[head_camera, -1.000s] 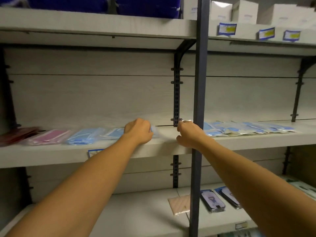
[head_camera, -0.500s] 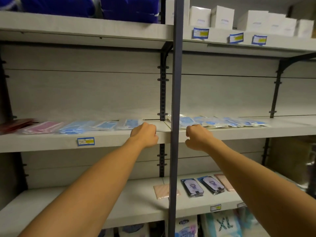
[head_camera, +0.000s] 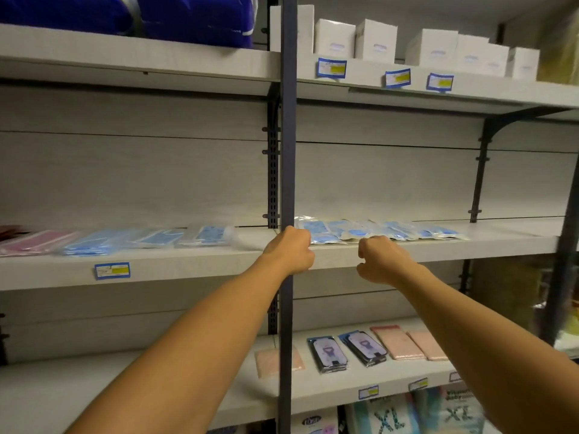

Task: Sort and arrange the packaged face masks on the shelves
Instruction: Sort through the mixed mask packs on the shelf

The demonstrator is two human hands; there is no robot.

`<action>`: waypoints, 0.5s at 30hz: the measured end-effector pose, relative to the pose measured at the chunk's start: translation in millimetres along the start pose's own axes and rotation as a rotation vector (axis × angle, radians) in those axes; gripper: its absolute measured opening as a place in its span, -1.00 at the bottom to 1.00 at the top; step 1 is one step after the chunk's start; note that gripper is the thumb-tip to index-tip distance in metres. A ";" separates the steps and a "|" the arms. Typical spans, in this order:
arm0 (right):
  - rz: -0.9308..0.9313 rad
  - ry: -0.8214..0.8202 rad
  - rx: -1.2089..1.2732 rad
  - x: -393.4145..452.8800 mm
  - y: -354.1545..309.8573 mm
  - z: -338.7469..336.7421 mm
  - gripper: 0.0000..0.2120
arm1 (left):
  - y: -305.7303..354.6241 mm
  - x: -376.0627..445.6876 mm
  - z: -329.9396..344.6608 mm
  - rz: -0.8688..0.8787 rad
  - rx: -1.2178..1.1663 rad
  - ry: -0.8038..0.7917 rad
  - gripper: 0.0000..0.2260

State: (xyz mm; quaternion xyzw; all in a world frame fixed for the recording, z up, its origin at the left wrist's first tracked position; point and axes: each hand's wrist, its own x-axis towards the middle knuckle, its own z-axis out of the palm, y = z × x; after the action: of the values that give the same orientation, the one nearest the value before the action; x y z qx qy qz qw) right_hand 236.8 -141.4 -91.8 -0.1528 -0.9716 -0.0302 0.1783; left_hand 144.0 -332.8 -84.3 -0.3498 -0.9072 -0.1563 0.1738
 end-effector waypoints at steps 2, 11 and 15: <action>0.017 0.000 0.002 11.3 14.6 2.2 -0.76 | 6.5 15.1 9.8 -0.014 -0.083 0.020 -0.80; 0.061 0.022 -0.021 74.1 67.4 18.1 -0.81 | 26.4 98.7 42.0 0.034 0.022 0.012 -0.80; 0.032 0.054 -0.011 96.9 78.6 26.9 -0.84 | 25.0 126.6 52.0 0.011 0.127 -0.007 -0.78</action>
State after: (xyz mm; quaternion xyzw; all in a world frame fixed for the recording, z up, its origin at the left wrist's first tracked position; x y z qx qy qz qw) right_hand 165.7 -35.9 -82.2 -0.1686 -0.9636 -0.0369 0.2041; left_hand 62.6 -220.5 -72.8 -0.3436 -0.9140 -0.0964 0.1933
